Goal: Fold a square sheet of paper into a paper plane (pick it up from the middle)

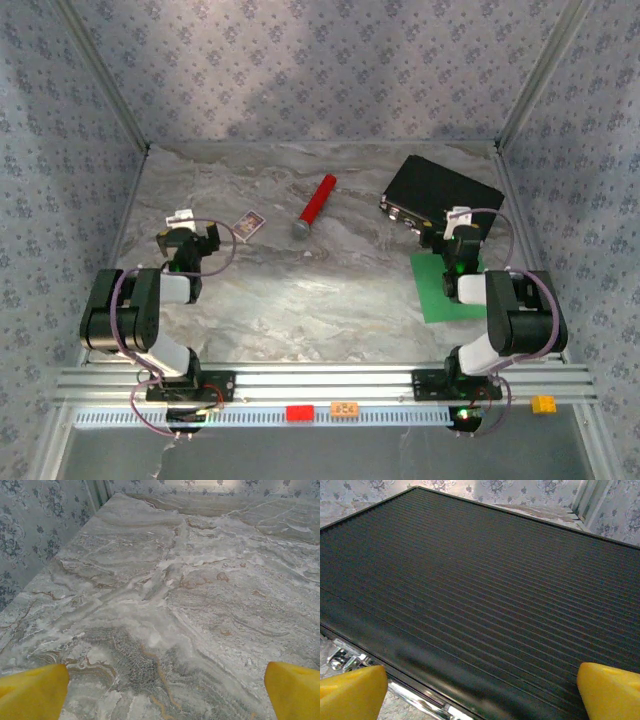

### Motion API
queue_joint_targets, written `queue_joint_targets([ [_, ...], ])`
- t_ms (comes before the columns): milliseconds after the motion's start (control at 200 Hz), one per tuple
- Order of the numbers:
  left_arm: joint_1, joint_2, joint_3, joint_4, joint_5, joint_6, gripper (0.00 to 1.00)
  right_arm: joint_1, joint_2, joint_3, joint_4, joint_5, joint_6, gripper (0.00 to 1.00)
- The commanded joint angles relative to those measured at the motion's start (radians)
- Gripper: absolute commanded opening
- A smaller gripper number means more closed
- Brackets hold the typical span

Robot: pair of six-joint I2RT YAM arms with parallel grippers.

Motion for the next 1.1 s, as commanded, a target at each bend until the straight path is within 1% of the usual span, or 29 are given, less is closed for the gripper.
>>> queue_joint_targets([
  [0,-0.002,-0.002,0.008,0.005,-0.013,-0.009,1.00,-0.004,0.010,0.013,-0.042,-0.021,0.013,0.99],
  [650,-0.001,-0.002,0.008,0.005,-0.014,-0.009,1.00,-0.006,0.010,0.015,-0.044,-0.023,0.014,0.99],
  [740,-0.001,-0.002,0.008,0.005,-0.014,-0.009,1.00,-0.015,0.010,0.016,-0.047,-0.040,0.017,0.99],
  [1094,-0.003,-0.002,0.009,0.004,-0.014,-0.009,1.00,-0.007,0.009,0.013,-0.038,-0.025,0.013,0.99],
])
